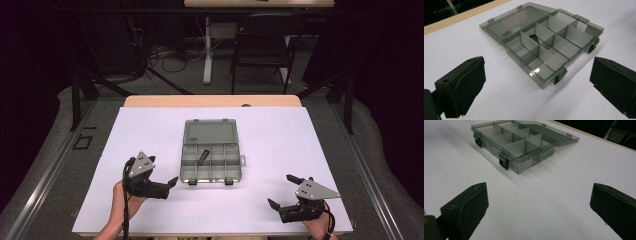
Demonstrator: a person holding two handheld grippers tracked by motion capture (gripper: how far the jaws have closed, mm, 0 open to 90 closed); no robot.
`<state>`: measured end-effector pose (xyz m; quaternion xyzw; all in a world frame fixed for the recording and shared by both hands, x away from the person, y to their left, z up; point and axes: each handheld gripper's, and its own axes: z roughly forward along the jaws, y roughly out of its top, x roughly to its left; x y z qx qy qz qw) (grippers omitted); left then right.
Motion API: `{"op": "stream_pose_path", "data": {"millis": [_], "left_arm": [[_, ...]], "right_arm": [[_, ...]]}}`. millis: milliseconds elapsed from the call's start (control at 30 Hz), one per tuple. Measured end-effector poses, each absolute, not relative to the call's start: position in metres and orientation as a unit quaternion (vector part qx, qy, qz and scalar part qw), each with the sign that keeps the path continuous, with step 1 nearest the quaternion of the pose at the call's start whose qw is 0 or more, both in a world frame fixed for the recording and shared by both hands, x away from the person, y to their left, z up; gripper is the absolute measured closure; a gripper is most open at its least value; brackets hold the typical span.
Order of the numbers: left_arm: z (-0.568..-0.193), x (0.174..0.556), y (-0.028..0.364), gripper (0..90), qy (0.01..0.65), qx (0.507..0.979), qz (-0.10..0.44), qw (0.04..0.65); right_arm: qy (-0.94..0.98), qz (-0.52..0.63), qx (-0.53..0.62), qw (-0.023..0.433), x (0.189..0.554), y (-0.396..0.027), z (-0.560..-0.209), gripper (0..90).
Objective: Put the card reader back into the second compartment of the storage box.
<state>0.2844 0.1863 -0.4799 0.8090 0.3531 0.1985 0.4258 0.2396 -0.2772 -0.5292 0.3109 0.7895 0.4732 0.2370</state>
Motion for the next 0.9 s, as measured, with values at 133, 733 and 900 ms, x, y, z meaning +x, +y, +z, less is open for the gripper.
{"op": "stream_pose_path", "data": {"millis": [133,733,900], "left_arm": [[-0.483,0.281,0.191,0.3,0.356,0.809,0.2,0.423],[-0.506,0.268,0.204,0.3,0.368,0.81,0.202,0.409],[-0.51,0.266,0.208,0.3,0.372,0.809,0.203,0.408]], "right_arm": [[0.79,0.47,0.313,0.238,0.24,-0.277,-0.53,1.4],[0.792,0.468,0.314,0.237,0.24,-0.277,-0.531,1.4],[0.791,0.468,0.314,0.237,0.241,-0.276,-0.531,1.4]]}}
